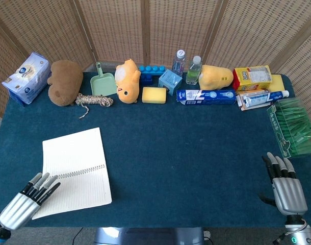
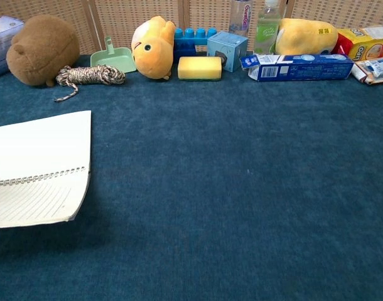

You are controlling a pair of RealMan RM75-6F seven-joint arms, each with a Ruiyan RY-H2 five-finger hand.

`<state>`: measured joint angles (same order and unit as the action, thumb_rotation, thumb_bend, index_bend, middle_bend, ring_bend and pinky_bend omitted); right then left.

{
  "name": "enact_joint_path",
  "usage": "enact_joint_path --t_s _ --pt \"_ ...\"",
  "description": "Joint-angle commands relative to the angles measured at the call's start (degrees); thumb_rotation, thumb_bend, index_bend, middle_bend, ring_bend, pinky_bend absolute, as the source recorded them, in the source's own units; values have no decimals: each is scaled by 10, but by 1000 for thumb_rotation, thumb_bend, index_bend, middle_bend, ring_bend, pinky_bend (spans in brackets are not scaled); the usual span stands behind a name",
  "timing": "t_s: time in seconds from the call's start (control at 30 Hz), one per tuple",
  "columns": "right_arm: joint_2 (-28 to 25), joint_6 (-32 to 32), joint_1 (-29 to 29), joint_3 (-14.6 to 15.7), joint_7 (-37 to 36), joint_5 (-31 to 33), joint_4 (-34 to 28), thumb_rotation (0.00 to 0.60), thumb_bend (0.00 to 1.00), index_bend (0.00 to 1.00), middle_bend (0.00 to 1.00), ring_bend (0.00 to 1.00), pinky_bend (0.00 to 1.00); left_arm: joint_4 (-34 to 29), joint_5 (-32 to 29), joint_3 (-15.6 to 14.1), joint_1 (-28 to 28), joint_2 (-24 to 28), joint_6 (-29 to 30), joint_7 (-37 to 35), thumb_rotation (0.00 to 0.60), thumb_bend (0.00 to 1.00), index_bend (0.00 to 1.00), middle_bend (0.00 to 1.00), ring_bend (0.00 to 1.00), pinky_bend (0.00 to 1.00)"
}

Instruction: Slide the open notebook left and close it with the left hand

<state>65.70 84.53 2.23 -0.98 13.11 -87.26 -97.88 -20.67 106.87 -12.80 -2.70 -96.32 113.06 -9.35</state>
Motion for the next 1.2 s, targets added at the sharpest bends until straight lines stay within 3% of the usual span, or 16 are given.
enact_joint_path --t_s 0.03,0.2,0.5,0.83,1.2 --pt "0 0 0 0 0 0 0 600 0 0 0 0 0 -10 -13 12 -4 -7 -8 -17 600 567 0 0 0 150" --pt "-1 -1 0 0 -2 1 0 600 0 0 0 0 0 -45 -40 34 -10 -12 -23 -51 600 565 0 0 0 148" --pt "-1 -3 1 0 -1 2 -1 600 0 0 0 0 0 -171 -107 90 -25 6 -78 -99 600 561 0 0 0 145" --pt "0 -6 2 1 1 3 0 600 0 0 0 0 0 -322 -183 156 -50 35 -163 -78 600 559 0 0 0 133" --pt "2 -10 3 2 6 4 2 600 0 0 0 0 0 -377 -229 200 -68 53 -208 -60 600 558 0 0 0 130"
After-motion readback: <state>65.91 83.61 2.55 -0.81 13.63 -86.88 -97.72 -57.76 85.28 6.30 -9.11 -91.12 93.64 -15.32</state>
